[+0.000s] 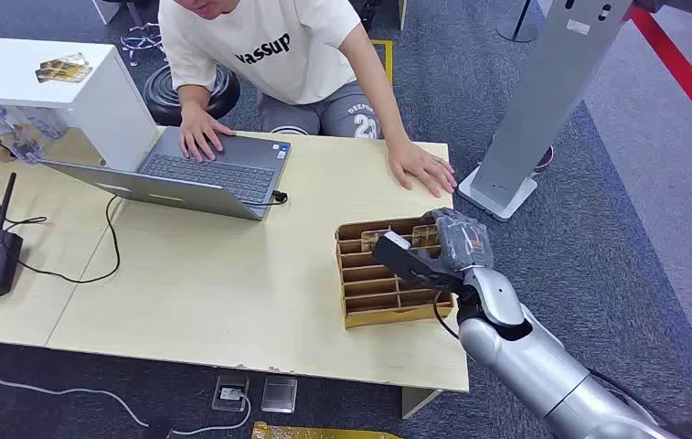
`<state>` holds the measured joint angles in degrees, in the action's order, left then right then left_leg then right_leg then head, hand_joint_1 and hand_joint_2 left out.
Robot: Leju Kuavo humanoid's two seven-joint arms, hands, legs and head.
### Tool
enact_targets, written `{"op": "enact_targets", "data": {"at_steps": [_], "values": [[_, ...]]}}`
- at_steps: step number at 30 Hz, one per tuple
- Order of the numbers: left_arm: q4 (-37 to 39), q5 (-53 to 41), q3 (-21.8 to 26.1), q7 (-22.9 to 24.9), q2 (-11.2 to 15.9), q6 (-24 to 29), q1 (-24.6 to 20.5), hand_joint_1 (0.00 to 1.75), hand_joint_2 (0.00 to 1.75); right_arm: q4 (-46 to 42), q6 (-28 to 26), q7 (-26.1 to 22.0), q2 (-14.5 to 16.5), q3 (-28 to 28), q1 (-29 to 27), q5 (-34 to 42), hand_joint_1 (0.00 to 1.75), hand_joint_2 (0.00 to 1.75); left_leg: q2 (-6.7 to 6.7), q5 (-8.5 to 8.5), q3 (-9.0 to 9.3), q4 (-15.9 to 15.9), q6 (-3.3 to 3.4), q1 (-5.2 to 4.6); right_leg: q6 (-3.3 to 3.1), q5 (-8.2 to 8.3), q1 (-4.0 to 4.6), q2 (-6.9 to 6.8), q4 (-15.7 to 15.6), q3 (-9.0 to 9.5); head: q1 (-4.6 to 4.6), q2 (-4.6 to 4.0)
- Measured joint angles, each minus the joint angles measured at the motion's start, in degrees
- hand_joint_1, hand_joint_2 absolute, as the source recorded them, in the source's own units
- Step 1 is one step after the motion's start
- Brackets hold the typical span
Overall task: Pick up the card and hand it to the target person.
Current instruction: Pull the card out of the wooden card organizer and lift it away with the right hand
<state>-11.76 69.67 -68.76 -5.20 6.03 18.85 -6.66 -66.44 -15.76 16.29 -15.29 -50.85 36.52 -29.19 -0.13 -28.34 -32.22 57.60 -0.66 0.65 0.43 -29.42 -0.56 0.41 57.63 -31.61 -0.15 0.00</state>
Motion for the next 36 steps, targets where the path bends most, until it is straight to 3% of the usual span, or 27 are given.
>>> {"op": "enact_targets", "data": {"at_steps": [17, 32, 36], "values": [[0.0, 0.02, -0.24, 0.02, 0.03, -0.24, 0.01, 0.0, 0.0, 1.74, -0.46, 0.47, 0.54, -0.97, 0.74, 0.34, 0.99, 1.75, 0.0, 0.0, 0.01, 0.0, 0.0, 0.0, 0.0, 0.0, 0.0, 0.0, 0.0, 0.0, -0.01, 0.0], [0.0, 0.08, -0.4, 0.13, 0.1, -0.43, 0.01, 0.0, 0.0, 2.77, -0.83, 0.36, 0.88, -1.01, 0.74, 0.43, 1.05, 1.75, 0.0, 0.0, 0.01, 0.0, 0.0, 0.0, 0.0, 0.0, 0.0, 0.0, 0.0, 0.0, -0.01, 0.0], [0.0, 0.07, -0.44, 0.13, 0.09, -0.47, 0.02, 0.0, 0.0, 2.84, -0.85, 0.35, 0.91, -0.99, 0.74, 0.43, 1.18, 1.75, 0.0, 0.0, 0.01, 0.0, 0.0, 0.0, 0.0, 0.0, 0.0, 0.0, 0.0, 0.0, 0.01, 0.0]]}}
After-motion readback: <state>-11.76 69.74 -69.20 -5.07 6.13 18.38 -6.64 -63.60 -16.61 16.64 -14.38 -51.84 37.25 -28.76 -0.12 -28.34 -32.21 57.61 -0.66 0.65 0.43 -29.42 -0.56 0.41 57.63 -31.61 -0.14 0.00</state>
